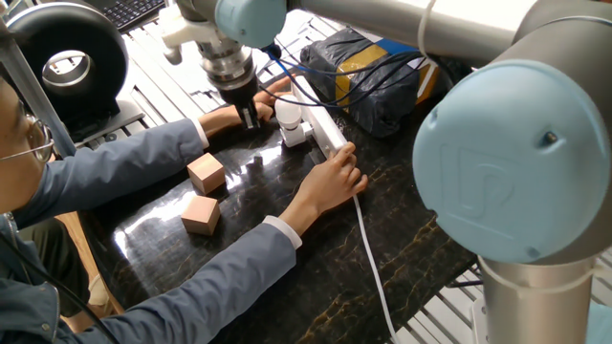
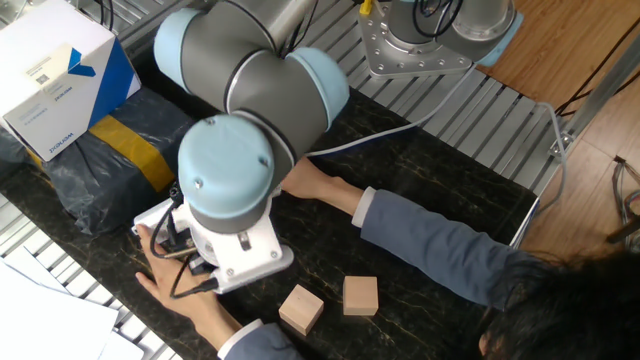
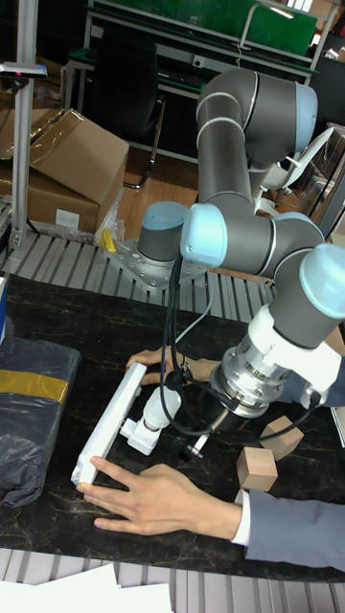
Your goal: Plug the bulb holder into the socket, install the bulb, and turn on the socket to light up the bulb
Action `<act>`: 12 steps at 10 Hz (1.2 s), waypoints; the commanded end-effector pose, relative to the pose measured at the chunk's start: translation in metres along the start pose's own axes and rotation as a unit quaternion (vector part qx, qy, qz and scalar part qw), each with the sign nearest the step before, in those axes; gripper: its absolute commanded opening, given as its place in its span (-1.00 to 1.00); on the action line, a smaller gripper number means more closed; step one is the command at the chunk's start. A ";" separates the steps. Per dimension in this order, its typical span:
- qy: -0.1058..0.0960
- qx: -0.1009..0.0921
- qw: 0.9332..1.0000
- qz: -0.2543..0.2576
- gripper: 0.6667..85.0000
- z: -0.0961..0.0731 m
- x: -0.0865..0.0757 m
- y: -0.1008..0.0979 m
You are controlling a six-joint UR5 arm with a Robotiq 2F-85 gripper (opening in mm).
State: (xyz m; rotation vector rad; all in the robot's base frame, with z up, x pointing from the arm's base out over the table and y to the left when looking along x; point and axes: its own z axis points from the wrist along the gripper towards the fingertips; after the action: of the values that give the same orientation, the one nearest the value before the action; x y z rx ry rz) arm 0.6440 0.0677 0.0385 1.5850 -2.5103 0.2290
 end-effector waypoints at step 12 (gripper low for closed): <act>0.090 -0.001 0.995 -0.047 -0.99 0.001 0.045 -0.004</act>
State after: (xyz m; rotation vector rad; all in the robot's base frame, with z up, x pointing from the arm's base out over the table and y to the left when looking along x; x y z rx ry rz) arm 0.6289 0.0279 0.0474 1.6087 -2.2948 0.3425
